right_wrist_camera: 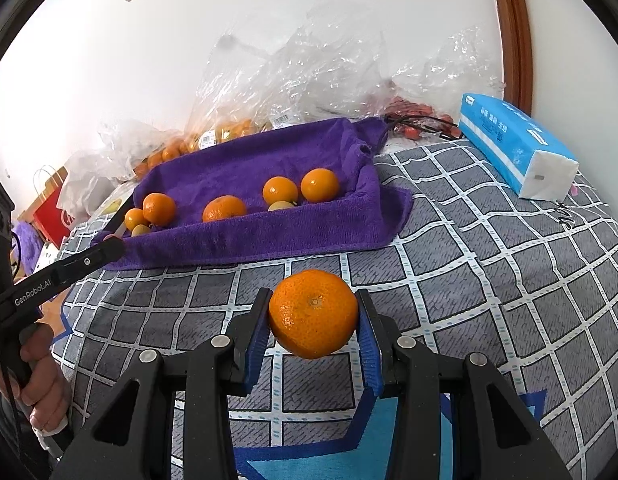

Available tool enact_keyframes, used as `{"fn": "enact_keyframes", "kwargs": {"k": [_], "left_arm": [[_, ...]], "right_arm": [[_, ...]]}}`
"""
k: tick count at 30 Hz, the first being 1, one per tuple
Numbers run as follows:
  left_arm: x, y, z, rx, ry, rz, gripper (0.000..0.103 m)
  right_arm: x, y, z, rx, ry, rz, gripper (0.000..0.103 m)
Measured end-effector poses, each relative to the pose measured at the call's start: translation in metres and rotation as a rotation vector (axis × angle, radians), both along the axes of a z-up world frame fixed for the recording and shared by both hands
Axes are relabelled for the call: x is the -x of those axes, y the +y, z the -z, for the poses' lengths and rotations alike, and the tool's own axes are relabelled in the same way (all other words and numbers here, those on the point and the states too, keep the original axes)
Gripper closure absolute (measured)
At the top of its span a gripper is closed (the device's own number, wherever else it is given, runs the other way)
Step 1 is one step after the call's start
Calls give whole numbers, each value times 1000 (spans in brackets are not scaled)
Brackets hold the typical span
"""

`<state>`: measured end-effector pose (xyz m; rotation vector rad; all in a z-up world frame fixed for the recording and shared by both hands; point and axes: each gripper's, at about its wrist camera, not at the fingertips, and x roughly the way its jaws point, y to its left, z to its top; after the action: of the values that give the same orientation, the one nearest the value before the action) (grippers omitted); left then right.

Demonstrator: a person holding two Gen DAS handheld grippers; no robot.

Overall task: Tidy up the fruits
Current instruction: 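Lift both held fruits and carry them over the purple towel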

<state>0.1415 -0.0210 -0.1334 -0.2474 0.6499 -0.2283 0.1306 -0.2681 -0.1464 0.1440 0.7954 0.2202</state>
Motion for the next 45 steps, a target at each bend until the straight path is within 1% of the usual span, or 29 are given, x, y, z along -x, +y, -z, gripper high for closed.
{"fn": "enact_keyframes", "kwargs": {"k": [6,10,14,16,19,22,26,30,34,37,40,45], "left_arm": [[3,4,-3,21,-9,-5,80],[4,10,-5,43,-11,-24,80],[9,15,-11,49,-39,-27,80],[7,18,-12,62,-31,-30,80],[2,25,-15,77,14,-49,80],[2,30,-24,83,14,-54,80],[3,33,-38,91,27,-45,80],[6,31,-49,90,49,-15,80],[9,32,-65,78,37,-9,80],[11,38,-76,82,27,-12,80],[10,42,-78,64,23,-27,80],[2,49,-73,80,38,-46,80]], "right_arm": [[1,-2,-1,-7,-3,14,62],[1,-2,-3,-1,-6,24,62],[1,0,-8,-28,1,23,62],[0,4,-15,-26,-8,17,62],[-2,10,-26,-23,-22,3,62],[-4,16,-38,-27,-40,-15,62],[-7,28,-51,-28,-60,-37,62],[-10,35,-56,-51,-58,-60,62],[-18,41,-59,-57,-43,-65,62],[-19,44,-65,-51,-52,-61,62],[-18,46,-73,-51,-75,-54,62],[-19,47,-81,-69,-93,-46,62]]}}
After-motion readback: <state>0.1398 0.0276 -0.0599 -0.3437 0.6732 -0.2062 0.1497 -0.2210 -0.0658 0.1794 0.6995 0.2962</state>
